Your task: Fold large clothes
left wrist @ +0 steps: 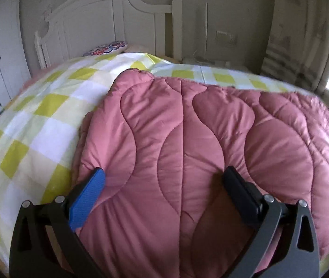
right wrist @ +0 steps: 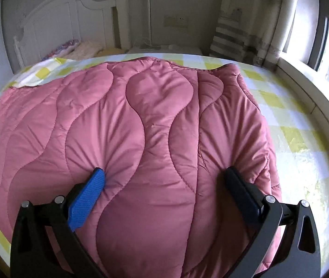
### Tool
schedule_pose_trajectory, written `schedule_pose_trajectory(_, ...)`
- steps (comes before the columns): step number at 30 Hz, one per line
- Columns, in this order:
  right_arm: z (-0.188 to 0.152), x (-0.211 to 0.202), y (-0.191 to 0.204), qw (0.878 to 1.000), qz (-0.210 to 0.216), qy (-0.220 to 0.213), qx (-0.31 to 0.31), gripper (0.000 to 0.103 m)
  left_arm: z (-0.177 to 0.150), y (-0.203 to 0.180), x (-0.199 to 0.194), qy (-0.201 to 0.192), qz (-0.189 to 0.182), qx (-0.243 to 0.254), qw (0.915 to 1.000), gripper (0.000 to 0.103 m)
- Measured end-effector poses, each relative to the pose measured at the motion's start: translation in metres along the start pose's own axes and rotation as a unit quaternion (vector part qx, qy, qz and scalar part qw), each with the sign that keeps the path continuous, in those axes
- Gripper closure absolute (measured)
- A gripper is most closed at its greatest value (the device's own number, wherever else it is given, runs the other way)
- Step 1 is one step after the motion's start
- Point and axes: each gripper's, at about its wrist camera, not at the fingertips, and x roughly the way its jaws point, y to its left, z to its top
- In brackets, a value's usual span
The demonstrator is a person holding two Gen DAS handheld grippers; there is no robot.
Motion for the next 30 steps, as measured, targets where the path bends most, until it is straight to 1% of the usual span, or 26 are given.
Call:
schedule_pose_trajectory(2,0.001,-0.008,0.005,1.0,-0.018,0.002,0.006,0.004,0.001,-0.001,0.004,0.007,0.003,0.001,1.0,0.002)
schedule_pose_trajectory(4,0.0,-0.021,0.016,1.0,-0.025,-0.016,0.003,0.004,0.0,0.003,0.005,0.01,-0.006,-0.006,0.9999,0.002)
schedule_pose_trajectory(5,-0.002,-0.031,0.022,0.999,-0.02,-0.035,0.001,0.004,0.001,0.004,0.007,0.011,-0.01,-0.009,0.9998,0.002)
schedule_pose_trajectory(7,-0.005,-0.044,0.037,0.998,0.004,-0.064,-0.016,0.004,0.001,0.004,0.008,0.012,-0.01,-0.009,0.9998,0.002)
schedule_pose_trajectory(9,-0.011,-0.051,0.058,0.994,0.041,-0.085,-0.046,0.004,-0.001,0.003,0.007,0.013,-0.007,-0.007,0.9999,0.002)
schedule_pose_trajectory(10,-0.013,-0.049,0.065,0.994,0.053,-0.083,-0.056,0.004,0.0,0.003,0.008,0.013,-0.007,-0.007,0.9999,0.002)
schedule_pose_trajectory(11,-0.016,-0.043,0.075,0.993,0.061,-0.071,-0.072,0.004,0.0,0.003,0.008,0.013,-0.007,-0.007,0.9999,0.002)
schedule_pose_trajectory(13,-0.022,-0.025,0.089,0.994,0.044,-0.039,-0.095,0.004,0.0,0.003,0.008,0.013,-0.007,-0.007,0.9999,0.002)
schedule_pose_trajectory(14,-0.024,-0.019,0.09,0.994,0.045,-0.036,-0.091,0.004,0.0,0.003,0.008,0.012,-0.007,-0.007,0.9999,0.002)
schedule_pose_trajectory(16,-0.022,-0.018,0.084,0.995,0.058,-0.024,-0.079,0.004,0.0,0.003,0.008,0.012,-0.008,-0.008,0.9999,0.002)
schedule_pose_trajectory(17,-0.018,-0.022,0.08,0.995,0.057,-0.016,-0.079,0.004,0.0,0.004,0.008,0.012,-0.008,-0.007,0.9999,0.002)
schedule_pose_trajectory(19,-0.012,-0.033,0.07,0.996,0.034,-0.033,-0.071,0.004,0.001,0.003,0.009,0.013,-0.007,-0.007,0.9999,0.002)
schedule_pose_trajectory(20,-0.008,-0.04,0.055,0.997,0.017,-0.049,-0.05,0.004,0.001,0.003,0.009,0.013,-0.007,-0.007,0.9999,0.002)
schedule_pose_trajectory(21,-0.005,-0.042,0.043,0.998,0.01,-0.054,-0.03,0.004,0.0,0.003,0.008,0.013,-0.007,-0.007,0.9999,0.002)
schedule_pose_trajectory(23,-0.004,-0.035,0.016,0.999,-0.009,-0.044,0.01,0.004,0.0,0.003,0.008,0.013,-0.008,-0.007,0.9999,0.002)
schedule_pose_trajectory(24,-0.007,-0.026,0.005,0.999,-0.024,-0.031,0.021,0.004,0.0,0.003,0.008,0.013,-0.008,-0.007,0.9999,0.002)
schedule_pose_trajectory(25,-0.01,-0.018,-0.003,0.999,-0.03,-0.023,0.025,0.004,0.0,0.003,0.008,0.013,-0.007,-0.007,0.9999,0.002)
schedule_pose_trajectory(26,-0.016,-0.01,-0.01,0.999,-0.015,-0.025,0.029,0.004,0.0,0.003,0.008,0.013,-0.007,-0.007,0.9999,0.002)
schedule_pose_trajectory(27,-0.02,-0.006,-0.013,0.999,-0.005,-0.023,0.034,0.004,0.0,0.003,0.008,0.013,-0.008,-0.007,0.9999,0.002)
schedule_pose_trajectory(28,-0.02,-0.005,-0.013,0.999,-0.007,-0.022,0.033,0.004,0.001,0.003,0.008,0.012,-0.008,-0.006,0.9999,0.002)
schedule_pose_trajectory(30,-0.017,-0.005,-0.009,0.999,-0.023,-0.02,0.02,0.004,0.0,0.002,0.008,0.013,-0.006,-0.007,0.9999,0.002)
